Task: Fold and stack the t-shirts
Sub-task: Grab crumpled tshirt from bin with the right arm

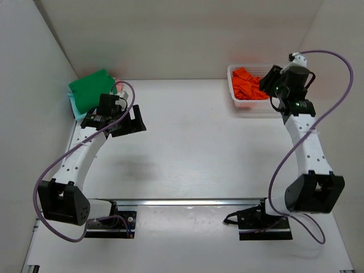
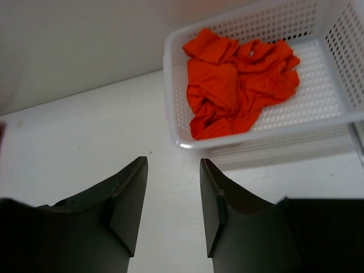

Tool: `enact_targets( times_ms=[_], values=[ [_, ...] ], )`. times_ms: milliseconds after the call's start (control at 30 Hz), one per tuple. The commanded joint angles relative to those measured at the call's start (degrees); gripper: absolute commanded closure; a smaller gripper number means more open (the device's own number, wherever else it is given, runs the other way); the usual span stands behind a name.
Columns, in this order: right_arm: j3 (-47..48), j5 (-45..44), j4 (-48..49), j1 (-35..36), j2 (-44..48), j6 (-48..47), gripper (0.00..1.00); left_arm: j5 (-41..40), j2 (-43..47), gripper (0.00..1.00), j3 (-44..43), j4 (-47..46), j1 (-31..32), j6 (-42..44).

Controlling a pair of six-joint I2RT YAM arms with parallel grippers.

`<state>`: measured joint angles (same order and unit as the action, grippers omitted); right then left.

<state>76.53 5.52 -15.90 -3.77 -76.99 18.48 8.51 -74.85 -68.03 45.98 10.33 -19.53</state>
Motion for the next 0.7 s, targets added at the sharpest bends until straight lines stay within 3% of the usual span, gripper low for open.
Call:
enact_targets(
  times_ms=[0,200,333,433,500,567,667],
  values=[
    [7.5,-5.5,3.3,1.5,-6.0,-5.7,0.60,2.5,1.4,0.02,-1.5,-4.1,-1.5,0.5],
    [19.2,-9.6,2.6,2.0,-20.6,-9.8,0.50,0.9,1.0,0.01,0.7,-7.1,-0.7,2.6],
    [29.5,-7.3,0.1,0.4,-34.1,-11.4,0.41,2.6,-0.4,0.02,1.0,-6.3,-1.6,2.7],
    [48.3,-2.9,-9.1,-1.7,-49.3,-11.3,0.42,4.1,-0.3,0.01,1.1,-4.4,-1.4,3.1],
    [69.3,-0.9,-16.1,-2.8,-64.4,-10.1,0.37,5.8,0.2,0.01,2.2,-3.4,-1.2,2.9],
    [77.6,1.0,-20.7,-3.3,-71.2,-8.6,0.38,7.3,0.9,0.02,3.9,-3.6,-1.4,2.8],
    [66.8,2.4,-15.2,-2.8,-70.5,-8.3,0.37,9.6,2.4,0.02,6.2,-3.9,-2.9,2.7]
  ],
)
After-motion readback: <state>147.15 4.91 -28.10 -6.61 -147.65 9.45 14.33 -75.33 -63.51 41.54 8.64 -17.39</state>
